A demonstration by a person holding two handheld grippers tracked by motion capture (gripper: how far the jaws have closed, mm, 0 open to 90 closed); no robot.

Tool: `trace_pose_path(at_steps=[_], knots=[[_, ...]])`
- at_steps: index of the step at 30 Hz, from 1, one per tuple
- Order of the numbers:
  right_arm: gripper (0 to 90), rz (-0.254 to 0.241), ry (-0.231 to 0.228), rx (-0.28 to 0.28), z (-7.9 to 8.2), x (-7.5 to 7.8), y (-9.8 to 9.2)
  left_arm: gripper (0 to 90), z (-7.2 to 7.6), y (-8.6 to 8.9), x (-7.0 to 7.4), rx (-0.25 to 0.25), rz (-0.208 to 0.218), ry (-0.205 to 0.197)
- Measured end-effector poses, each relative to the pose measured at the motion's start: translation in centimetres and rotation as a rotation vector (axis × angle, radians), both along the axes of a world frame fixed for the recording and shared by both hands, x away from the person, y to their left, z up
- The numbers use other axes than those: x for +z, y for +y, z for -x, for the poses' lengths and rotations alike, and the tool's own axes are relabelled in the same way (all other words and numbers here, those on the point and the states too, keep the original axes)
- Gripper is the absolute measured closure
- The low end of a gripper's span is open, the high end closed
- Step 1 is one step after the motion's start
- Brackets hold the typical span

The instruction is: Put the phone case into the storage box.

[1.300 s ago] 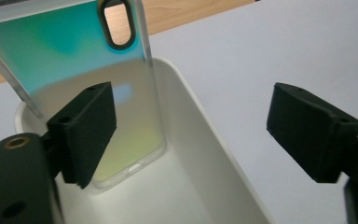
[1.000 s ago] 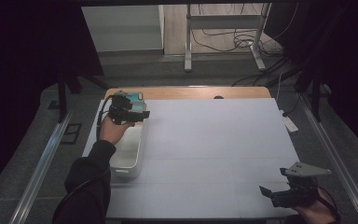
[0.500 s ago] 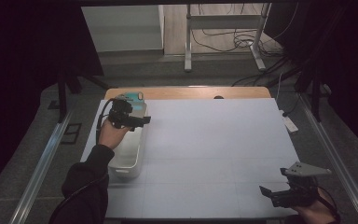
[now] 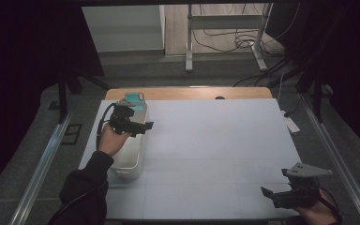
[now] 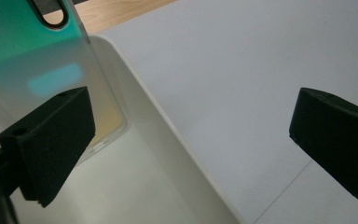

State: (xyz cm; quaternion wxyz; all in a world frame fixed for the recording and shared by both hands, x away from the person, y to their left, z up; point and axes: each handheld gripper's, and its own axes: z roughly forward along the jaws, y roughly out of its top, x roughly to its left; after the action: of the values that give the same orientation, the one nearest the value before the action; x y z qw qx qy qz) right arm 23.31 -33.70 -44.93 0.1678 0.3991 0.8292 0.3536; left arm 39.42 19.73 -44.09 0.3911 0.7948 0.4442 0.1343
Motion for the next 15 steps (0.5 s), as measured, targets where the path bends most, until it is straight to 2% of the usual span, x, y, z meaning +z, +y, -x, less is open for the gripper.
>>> trace_pose_path(at_steps=[4,15], knots=[[0.0,0.001,0.0,-0.001,0.0,0.0,0.0,0.1,0.6,-0.1,0.0,-0.003,-0.011,-0.009],[0.0,0.003,0.0,-0.001,0.0,0.0,0.1,0.1,2.3,0.1,0.1,-0.002,0.02,-0.034]])
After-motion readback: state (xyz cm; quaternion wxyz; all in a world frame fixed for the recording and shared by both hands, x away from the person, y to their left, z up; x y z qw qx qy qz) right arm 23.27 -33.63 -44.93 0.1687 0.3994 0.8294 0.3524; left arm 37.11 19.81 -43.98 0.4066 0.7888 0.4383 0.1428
